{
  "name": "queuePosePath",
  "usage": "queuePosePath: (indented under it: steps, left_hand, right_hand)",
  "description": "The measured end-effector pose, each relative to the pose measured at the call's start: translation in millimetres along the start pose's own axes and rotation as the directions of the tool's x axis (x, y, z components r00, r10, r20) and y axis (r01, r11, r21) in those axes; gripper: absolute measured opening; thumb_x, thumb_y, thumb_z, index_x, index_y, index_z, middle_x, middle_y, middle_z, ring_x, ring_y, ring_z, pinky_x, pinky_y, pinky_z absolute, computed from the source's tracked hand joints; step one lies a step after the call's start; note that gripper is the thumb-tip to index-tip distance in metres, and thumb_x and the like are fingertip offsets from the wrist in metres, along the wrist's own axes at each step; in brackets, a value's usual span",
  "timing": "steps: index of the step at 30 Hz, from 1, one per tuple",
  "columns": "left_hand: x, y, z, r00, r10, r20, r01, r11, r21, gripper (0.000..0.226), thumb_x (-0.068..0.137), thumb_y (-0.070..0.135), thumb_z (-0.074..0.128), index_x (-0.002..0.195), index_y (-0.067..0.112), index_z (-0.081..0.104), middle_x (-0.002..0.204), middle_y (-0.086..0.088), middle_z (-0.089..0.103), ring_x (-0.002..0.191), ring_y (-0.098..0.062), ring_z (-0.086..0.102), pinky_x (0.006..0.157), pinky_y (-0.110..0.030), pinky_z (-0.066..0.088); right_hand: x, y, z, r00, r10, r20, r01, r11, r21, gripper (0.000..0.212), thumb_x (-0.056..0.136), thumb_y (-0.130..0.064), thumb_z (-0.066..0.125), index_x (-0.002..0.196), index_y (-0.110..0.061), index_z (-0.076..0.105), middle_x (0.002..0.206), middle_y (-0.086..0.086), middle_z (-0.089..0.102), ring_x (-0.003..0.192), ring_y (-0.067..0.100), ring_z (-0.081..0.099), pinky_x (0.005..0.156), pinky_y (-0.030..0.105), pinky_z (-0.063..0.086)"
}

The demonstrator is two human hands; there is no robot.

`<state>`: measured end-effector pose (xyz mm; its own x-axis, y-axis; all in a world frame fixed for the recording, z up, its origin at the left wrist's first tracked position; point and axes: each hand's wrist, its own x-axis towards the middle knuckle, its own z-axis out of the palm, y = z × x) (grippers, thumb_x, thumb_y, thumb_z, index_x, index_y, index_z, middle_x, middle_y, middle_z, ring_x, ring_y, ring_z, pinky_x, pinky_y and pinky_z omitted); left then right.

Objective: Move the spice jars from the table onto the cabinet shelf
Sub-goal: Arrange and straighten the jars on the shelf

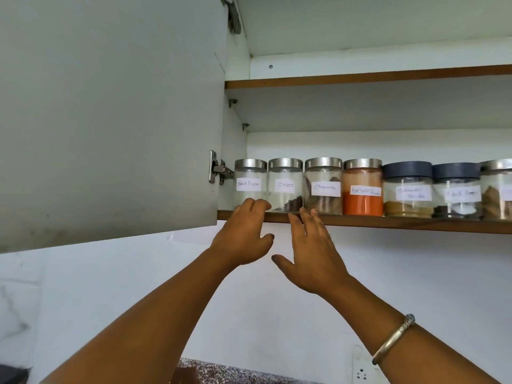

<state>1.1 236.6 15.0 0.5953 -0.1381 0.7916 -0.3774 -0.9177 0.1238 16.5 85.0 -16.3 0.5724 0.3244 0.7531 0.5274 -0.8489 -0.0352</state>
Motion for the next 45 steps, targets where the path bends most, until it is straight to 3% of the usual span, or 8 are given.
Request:
queuePosePath:
  steps: [11, 19, 24, 28, 31, 37, 41, 45]
  left_hand:
    - [31, -17, -22, 0.990, -0.083, -0.111, 0.091, 0.994, 0.067, 0.072, 0.078, 0.028, 0.070, 0.137, 0.013, 0.032, 0.135, -0.008, 0.039, 0.125, -0.029, 0.036, 0.099, -0.038, 0.038]
    - [67, -23, -40, 0.998, -0.070, 0.011, 0.067, 0.984, 0.164, 0.101, 0.069, 0.020, 0.075, 0.147, 0.013, 0.012, 0.151, -0.005, 0.021, 0.136, -0.030, 0.021, 0.110, -0.040, 0.029]
    - [94, -23, -44, 0.983, -0.181, 0.023, 0.180, 0.982, 0.059, 0.072, 0.086, 0.002, 0.053, 0.148, 0.009, 0.018, 0.155, -0.010, 0.021, 0.142, -0.029, 0.021, 0.112, -0.036, 0.026]
    - [112, -24, -47, 0.991, -0.135, -0.018, 0.135, 0.952, 0.275, 0.031, 0.081, -0.006, 0.050, 0.111, 0.003, 0.055, 0.110, -0.014, 0.056, 0.094, -0.027, 0.052, 0.071, -0.033, 0.041]
    - [127, -24, -58, 0.993, -0.115, -0.004, 0.110, 0.940, 0.322, 0.037, 0.084, -0.007, 0.045, 0.111, 0.008, 0.065, 0.109, -0.012, 0.064, 0.096, -0.028, 0.057, 0.071, -0.030, 0.044]
    - [146, -20, -75, 0.979, -0.168, 0.114, 0.122, 0.936, 0.331, 0.041, 0.089, -0.005, 0.042, 0.115, 0.014, 0.067, 0.119, -0.002, 0.064, 0.105, -0.023, 0.058, 0.084, -0.030, 0.047]
    - [159, -28, -67, 0.968, -0.184, 0.172, 0.128, 0.948, 0.292, 0.041, 0.088, -0.005, 0.042, 0.112, 0.016, 0.068, 0.111, -0.001, 0.063, 0.098, -0.022, 0.055, 0.074, -0.026, 0.045]
    - [175, -35, -57, 0.952, -0.219, 0.212, 0.154, 0.946, 0.286, 0.022, 0.088, 0.005, 0.051, 0.101, 0.015, 0.067, 0.104, -0.007, 0.063, 0.086, -0.022, 0.055, 0.077, -0.030, 0.049]
  right_hand:
    - [53, -7, -17, 0.971, -0.047, -0.234, 0.007, 0.986, -0.166, 0.081, 0.084, -0.050, 0.058, 0.145, -0.008, 0.025, 0.149, 0.010, 0.034, 0.140, 0.027, 0.026, 0.117, 0.039, 0.021]
    - [111, -5, -51, 0.995, -0.086, -0.051, 0.064, 0.943, -0.328, 0.104, 0.077, -0.060, 0.054, 0.151, -0.009, 0.002, 0.160, 0.011, 0.005, 0.148, 0.027, -0.001, 0.118, 0.049, -0.007]
    - [129, -4, -66, 0.997, -0.075, 0.019, 0.077, 0.940, -0.332, 0.059, 0.091, -0.035, 0.043, 0.142, -0.006, 0.032, 0.142, 0.015, 0.043, 0.133, 0.029, 0.038, 0.118, 0.049, 0.001]
    - [142, -5, -84, 0.993, -0.094, 0.070, 0.111, 0.946, -0.306, 0.027, 0.088, -0.011, 0.043, 0.112, -0.006, 0.054, 0.108, 0.012, 0.061, 0.095, 0.028, 0.053, 0.098, 0.040, 0.037]
    - [159, -3, -86, 0.992, -0.091, 0.090, 0.117, 0.929, -0.350, 0.033, 0.084, -0.004, 0.045, 0.112, -0.011, 0.061, 0.104, 0.010, 0.065, 0.092, 0.029, 0.058, 0.070, 0.032, 0.044]
    - [183, -4, -92, 0.984, -0.057, 0.170, 0.121, 0.910, -0.397, 0.039, 0.083, 0.003, 0.044, 0.110, -0.012, 0.068, 0.109, 0.010, 0.067, 0.099, 0.030, 0.061, 0.080, 0.036, 0.054]
    - [190, -9, -98, 0.971, 0.029, 0.239, 0.095, 0.866, -0.491, 0.035, 0.090, -0.002, 0.041, 0.117, -0.010, 0.062, 0.114, 0.012, 0.060, 0.070, 0.021, 0.053, 0.051, 0.028, 0.041]
    - [204, -5, -88, 0.971, 0.057, 0.231, 0.072, 0.854, -0.515, 0.032, 0.088, -0.004, 0.044, 0.110, -0.013, 0.065, 0.109, 0.007, 0.062, 0.076, 0.024, 0.058, 0.059, 0.032, 0.047]
